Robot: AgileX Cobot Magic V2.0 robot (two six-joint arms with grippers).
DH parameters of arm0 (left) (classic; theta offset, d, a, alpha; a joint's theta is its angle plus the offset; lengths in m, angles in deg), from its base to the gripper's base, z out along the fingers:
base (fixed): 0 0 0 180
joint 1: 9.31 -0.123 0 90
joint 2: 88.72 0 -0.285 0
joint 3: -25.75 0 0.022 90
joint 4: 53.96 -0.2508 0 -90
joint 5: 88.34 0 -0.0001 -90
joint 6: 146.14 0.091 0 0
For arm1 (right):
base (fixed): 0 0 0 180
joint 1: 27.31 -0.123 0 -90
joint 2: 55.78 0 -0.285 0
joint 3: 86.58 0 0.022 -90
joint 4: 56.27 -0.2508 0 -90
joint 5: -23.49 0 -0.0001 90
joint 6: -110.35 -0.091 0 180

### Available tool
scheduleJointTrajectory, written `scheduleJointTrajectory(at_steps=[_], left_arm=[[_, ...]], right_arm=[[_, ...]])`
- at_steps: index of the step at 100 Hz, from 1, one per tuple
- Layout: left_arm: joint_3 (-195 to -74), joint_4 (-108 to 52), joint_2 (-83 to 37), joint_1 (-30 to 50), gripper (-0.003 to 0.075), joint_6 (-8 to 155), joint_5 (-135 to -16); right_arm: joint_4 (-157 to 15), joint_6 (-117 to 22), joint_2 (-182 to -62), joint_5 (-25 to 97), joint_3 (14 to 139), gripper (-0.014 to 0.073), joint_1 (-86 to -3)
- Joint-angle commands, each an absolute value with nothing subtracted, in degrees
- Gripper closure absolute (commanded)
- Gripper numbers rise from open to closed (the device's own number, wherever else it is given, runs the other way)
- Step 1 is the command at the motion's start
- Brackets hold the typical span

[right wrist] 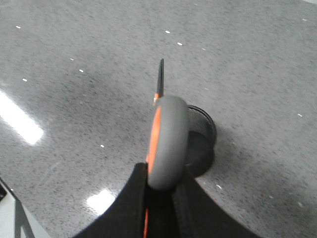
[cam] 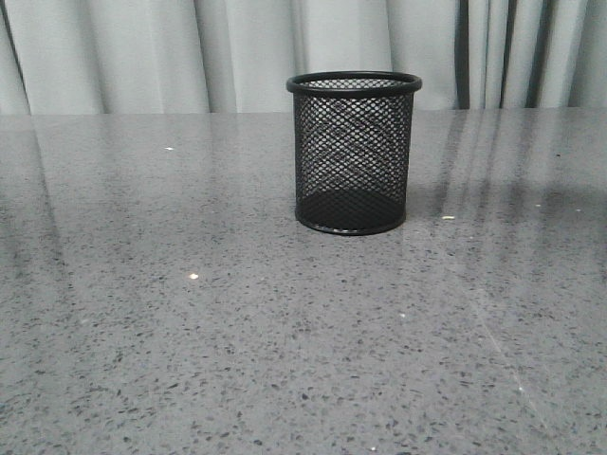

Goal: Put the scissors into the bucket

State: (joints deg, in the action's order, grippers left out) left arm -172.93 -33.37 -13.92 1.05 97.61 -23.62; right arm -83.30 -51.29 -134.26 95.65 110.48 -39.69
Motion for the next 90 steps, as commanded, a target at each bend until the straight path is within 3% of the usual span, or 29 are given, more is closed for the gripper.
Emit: scheduleJointTrajectory(at_steps=[1, 35, 90], left_arm=[[-174.38, -29.59, -14.98, 0.88, 0.0237, 96.97, -27.16], [-174.38, -26.08, -14.98, 0.88, 0.0237, 96.97, -27.14], [-174.38, -26.03, -14.98, 0.88, 0.0237, 96.97, -26.22]], right_arm=[[-82.31, -53.03, -133.03, 97.62, 112.86, 0.0639, -39.63], [-78.18, -55.78, -132.92, 97.84, 110.0, 0.0639, -39.84], [-73.12, -58.03, -131.35, 97.84, 101.56, 0.0639, -47.57]])
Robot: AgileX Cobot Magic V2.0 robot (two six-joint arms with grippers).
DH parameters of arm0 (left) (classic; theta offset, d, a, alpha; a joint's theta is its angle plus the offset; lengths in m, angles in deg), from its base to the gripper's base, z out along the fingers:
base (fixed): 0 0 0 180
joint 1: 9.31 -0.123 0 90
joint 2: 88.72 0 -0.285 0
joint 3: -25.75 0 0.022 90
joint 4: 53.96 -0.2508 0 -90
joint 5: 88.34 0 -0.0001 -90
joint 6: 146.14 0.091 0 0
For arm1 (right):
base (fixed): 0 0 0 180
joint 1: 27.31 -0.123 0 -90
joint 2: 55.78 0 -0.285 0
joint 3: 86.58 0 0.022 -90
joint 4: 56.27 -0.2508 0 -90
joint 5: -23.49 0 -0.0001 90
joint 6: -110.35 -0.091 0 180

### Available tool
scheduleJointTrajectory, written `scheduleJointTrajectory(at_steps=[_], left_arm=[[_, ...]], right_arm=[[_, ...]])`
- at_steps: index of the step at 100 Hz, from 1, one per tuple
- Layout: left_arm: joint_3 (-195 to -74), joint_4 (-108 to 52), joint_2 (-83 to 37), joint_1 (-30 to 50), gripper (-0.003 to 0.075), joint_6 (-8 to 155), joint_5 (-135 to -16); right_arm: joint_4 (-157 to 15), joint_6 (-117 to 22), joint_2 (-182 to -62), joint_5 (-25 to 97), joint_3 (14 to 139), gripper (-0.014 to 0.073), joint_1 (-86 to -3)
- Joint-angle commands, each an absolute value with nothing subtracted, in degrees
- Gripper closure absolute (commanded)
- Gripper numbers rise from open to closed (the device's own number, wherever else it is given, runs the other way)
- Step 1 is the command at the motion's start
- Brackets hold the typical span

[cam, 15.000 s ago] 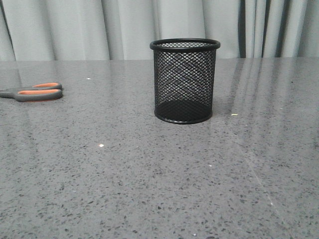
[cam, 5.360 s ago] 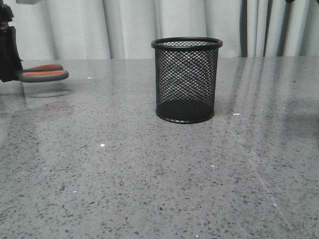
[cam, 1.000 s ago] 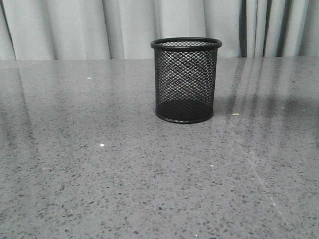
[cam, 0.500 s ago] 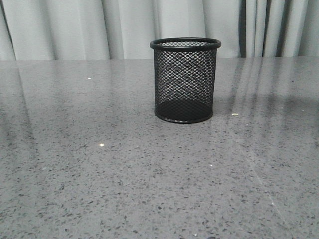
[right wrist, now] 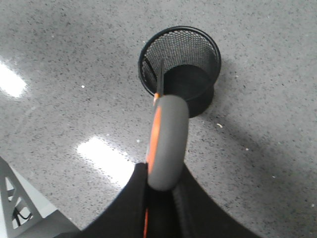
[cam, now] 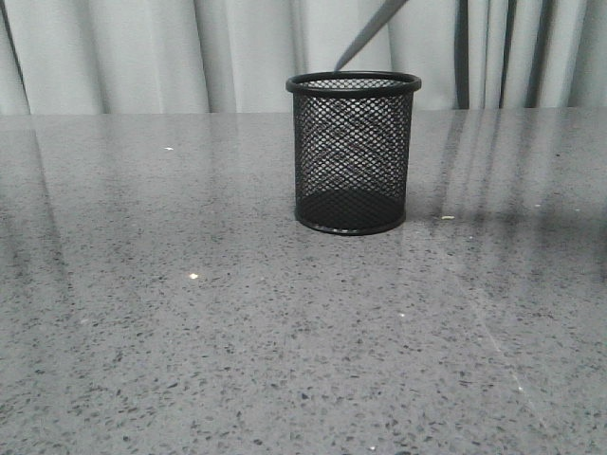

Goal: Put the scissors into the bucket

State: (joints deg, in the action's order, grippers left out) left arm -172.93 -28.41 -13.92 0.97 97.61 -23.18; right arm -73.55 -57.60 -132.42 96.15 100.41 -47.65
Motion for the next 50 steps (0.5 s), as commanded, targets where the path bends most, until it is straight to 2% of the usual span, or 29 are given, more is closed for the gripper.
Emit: scheduleJointTrajectory(at_steps=[1, 50], left_arm=[[-174.38, -26.03, -14.98, 0.88, 0.0237, 96.97, -26.22], [-174.38, -25.66, -14.85, 0.88, 0.0237, 96.97, -26.22]], right_arm=[[-73.12, -58.03, -131.51, 97.84, 101.56, 0.0639, -47.57], [-72.88, -57.71, -139.88, 97.84, 103.81, 0.0639, -48.69]])
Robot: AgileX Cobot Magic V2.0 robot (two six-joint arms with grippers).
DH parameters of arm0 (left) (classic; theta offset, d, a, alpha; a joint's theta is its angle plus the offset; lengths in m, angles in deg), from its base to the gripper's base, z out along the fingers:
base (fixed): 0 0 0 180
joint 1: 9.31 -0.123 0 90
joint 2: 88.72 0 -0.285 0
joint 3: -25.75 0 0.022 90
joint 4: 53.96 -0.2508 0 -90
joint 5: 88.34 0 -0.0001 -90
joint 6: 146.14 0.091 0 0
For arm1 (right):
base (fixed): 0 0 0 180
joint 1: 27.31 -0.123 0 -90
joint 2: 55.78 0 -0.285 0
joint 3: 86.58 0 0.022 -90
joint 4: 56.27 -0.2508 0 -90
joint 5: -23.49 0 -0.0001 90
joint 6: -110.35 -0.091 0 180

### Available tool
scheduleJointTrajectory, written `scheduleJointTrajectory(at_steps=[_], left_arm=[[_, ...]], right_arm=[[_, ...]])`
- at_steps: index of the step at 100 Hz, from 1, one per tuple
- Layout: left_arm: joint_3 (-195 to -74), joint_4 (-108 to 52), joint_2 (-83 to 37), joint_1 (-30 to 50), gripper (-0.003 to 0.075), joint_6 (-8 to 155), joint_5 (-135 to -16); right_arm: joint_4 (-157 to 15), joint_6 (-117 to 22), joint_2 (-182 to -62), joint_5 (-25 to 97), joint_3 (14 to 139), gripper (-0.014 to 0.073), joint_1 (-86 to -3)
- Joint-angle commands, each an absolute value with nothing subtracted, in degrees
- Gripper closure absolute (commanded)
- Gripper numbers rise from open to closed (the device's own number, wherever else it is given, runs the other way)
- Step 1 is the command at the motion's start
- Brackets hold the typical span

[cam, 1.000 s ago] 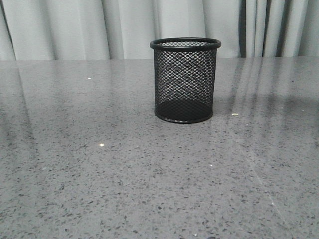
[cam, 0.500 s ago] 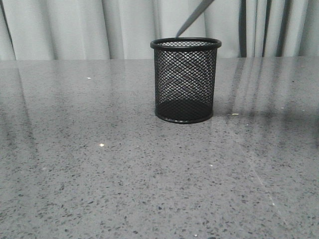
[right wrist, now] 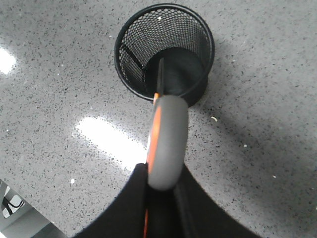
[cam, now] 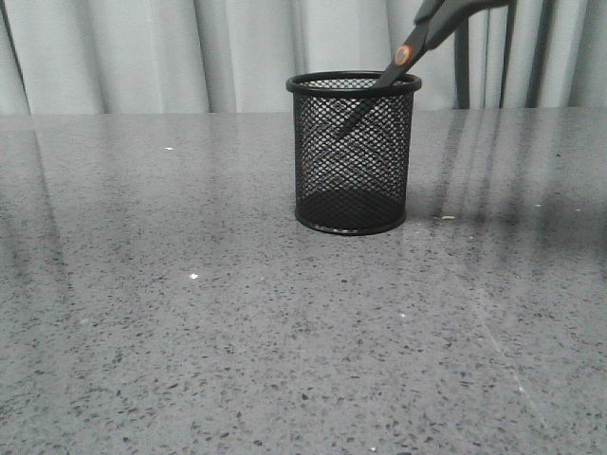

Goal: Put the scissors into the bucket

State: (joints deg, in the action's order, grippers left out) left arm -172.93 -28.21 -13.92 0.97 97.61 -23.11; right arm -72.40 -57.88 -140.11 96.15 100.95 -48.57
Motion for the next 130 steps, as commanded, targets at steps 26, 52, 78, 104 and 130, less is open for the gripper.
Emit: scheduleJointTrajectory(at_steps=[26, 52, 78, 104, 130], left_arm=[[-174.28, -25.66, -14.6, 0.88, 0.0237, 96.97, -26.22], [-174.28, -25.66, -14.6, 0.88, 0.0237, 96.97, -26.22], [-174.28, -25.66, -14.6, 0.88, 0.0237, 96.97, -26.22], [-174.28, -25.66, -14.6, 0.88, 0.0237, 96.97, -26.22], [-174.28, -25.66, -14.6, 0.88, 0.0237, 96.97, -25.8]], right_arm=[[-72.77, -57.58, -143.96, 97.73, 107.28, 0.0639, -48.69], [-73.21, -57.58, -145.92, 97.73, 107.9, 0.063, -48.69], [-73.34, -57.58, -146.31, 97.73, 107.9, 0.0337, -48.69], [-72.2, -57.58, -146.18, 97.73, 108.7, 0.0244, -48.69], [-66.84, -57.58, -142.44, 97.65, 115.21, 0.0244, -48.5]])
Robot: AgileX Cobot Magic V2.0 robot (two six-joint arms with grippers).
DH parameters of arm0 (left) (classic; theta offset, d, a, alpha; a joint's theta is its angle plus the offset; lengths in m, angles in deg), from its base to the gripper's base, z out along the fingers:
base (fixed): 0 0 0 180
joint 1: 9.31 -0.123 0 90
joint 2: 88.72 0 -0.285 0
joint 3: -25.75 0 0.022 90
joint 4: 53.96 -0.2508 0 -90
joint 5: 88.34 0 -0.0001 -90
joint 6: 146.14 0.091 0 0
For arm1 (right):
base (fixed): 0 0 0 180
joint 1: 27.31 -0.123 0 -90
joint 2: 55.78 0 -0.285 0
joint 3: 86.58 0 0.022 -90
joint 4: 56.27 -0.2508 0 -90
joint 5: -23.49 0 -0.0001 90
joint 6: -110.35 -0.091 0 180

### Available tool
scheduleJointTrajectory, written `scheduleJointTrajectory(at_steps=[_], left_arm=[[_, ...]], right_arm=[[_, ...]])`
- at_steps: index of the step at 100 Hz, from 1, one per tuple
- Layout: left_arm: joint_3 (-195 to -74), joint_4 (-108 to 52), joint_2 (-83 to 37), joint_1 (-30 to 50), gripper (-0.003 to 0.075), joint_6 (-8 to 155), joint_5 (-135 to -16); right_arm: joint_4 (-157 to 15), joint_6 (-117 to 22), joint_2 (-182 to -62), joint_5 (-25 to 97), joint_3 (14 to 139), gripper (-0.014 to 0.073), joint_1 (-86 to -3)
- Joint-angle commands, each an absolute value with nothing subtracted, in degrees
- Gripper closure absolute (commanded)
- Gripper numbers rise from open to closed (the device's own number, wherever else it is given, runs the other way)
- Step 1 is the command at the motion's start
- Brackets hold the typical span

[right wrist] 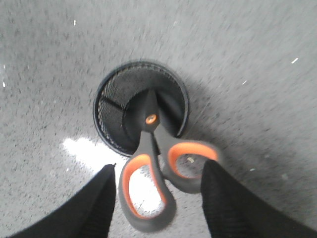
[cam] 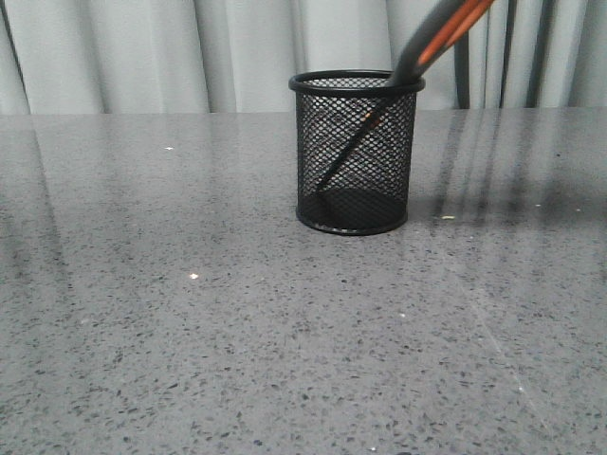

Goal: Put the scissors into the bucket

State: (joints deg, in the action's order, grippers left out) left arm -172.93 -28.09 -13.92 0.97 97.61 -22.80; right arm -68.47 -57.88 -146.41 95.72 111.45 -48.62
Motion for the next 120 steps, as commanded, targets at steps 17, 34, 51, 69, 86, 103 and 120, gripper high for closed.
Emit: scheduleJointTrajectory(at_steps=[17, 34, 51, 69, 86, 103, 120], left_arm=[[-174.28, -25.66, -14.6, 0.88, 0.026, 96.97, -25.8], [-174.28, -25.66, -14.6, 0.88, 0.0426, 94.35, -25.31], [-174.16, -25.66, -14.6, 0.88, 0.0739, 89.4, -20.96], [-168.8, -25.56, -17.95, 0.88, 0.074, 83.1, -26.44], [-152.52, -23.7, -27.46, 0.88, 0.074, 82.54, -41.74], [-133.21, -19.2, -39.75, 0.88, 0.074, 82.54, -61.0], [-116.24, -17.92, -51.53, 0.88, 0.074, 82.54, -72.57]], right_arm=[[-64.24, -58.86, -138.72, 97.05, 117.19, 0.0291, -48.5], [-64.03, -59.37, -135.43, 94.9, 117.03, 0.0524, -48.5], [-63.89, -59.55, -130.44, 87.14, 112.61, 0.0648, -48.5], [-63.89, -59.78, -121.32, 70.2, 99.48, 0.0648, -48.5], [-63.89, -59.78, -110.95, 53.03, 83.12, 0.0648, -48.5], [-63.89, -59.78, -101.2, 40.55, 67.07, 0.0648, -48.5], [-63.99, -59.78, -92.58, 31.68, 53.71, 0.0648, -48.5]])
